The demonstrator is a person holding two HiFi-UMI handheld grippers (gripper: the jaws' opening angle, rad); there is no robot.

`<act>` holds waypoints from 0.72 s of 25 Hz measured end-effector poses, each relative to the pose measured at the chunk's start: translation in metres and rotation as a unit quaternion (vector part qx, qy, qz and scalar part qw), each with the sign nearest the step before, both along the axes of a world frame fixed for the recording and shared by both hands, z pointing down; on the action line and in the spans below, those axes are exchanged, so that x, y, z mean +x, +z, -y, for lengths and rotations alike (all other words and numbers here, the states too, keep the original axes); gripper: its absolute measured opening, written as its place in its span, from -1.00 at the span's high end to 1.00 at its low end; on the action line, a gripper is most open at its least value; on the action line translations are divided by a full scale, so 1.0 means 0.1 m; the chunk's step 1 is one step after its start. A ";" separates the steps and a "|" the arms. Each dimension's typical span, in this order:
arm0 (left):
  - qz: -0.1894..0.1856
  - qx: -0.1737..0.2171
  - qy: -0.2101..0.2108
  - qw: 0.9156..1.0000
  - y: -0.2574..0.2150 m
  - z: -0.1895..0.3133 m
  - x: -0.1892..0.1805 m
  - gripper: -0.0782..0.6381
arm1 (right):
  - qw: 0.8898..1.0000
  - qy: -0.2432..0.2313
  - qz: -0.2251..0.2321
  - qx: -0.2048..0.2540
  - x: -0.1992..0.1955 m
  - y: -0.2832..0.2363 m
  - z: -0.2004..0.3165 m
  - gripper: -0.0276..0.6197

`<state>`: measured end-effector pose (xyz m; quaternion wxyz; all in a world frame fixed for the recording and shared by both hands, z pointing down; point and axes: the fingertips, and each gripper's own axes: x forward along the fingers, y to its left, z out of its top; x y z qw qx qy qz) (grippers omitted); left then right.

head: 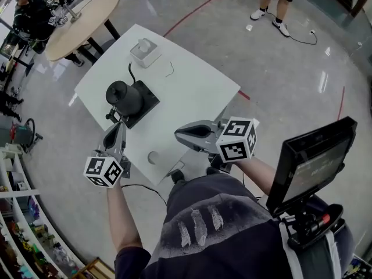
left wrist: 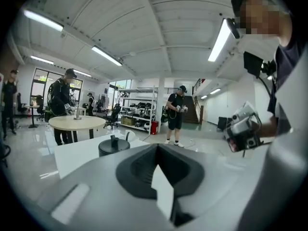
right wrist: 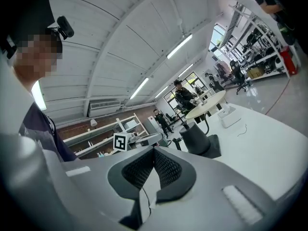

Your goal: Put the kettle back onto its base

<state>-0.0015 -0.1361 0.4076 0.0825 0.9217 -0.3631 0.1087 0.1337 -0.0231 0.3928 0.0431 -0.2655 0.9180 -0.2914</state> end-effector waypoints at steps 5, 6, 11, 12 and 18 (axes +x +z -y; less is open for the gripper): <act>0.044 0.012 -0.030 0.999 -0.10 -0.38 0.13 0.78 | 0.999 -0.037 0.000 0.007 0.15 -0.05 -0.15 0.91; 0.055 0.013 -0.035 0.998 -0.12 -0.45 0.12 0.78 | 0.999 -0.046 0.004 0.007 0.15 -0.06 -0.17 0.91; 0.098 -0.003 -0.079 0.992 -0.10 -0.85 -0.14 0.78 | 0.994 -0.104 0.030 -0.001 -0.03 -0.02 -0.19 0.91; 0.092 -0.009 -0.091 0.992 -0.10 -0.92 -0.21 0.78 | 0.993 -0.115 0.032 -0.002 -0.08 0.00 -0.18 0.91; 0.041 -0.014 -0.140 0.989 -0.19 -1.23 -0.48 0.78 | 0.986 -0.162 0.033 0.020 -0.38 -0.07 -0.24 0.91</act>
